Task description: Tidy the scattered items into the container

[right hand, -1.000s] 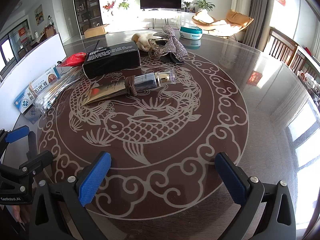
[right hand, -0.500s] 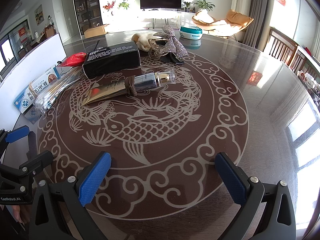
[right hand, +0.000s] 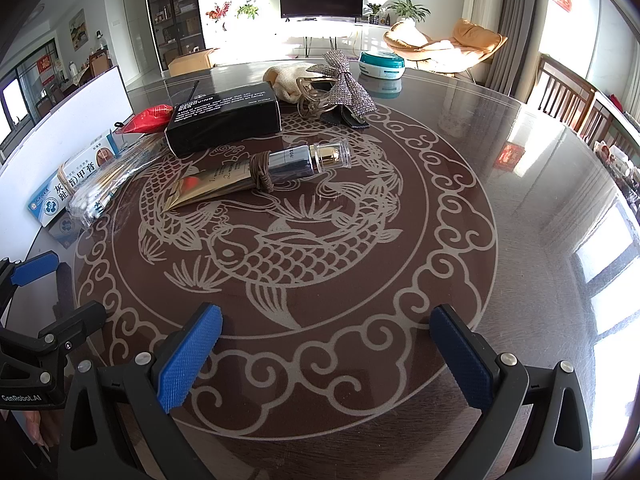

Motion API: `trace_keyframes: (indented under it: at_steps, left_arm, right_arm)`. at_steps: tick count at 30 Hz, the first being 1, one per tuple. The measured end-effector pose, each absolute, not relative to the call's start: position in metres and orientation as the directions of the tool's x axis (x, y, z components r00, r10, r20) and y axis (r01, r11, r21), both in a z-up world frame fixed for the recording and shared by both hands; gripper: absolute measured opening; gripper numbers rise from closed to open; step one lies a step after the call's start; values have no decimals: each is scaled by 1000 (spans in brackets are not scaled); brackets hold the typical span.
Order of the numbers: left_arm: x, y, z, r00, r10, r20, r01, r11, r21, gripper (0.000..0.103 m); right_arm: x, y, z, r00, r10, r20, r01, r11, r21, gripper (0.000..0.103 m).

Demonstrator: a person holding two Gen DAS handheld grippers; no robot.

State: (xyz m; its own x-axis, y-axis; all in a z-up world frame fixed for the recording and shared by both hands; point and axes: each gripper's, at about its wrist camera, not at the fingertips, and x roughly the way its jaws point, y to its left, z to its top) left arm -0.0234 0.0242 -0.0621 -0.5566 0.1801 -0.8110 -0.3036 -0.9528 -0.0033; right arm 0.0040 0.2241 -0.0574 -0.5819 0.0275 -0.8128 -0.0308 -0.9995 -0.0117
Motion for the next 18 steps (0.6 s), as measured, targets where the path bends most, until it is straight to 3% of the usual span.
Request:
trace_keyframes:
  at_steps: [18]
  left_arm:
    - [-23, 14, -58, -573, 185, -798, -264, -964, -34, 103]
  right_arm:
    - [4, 224, -57, -582, 27, -813, -31, -999, -12, 103]
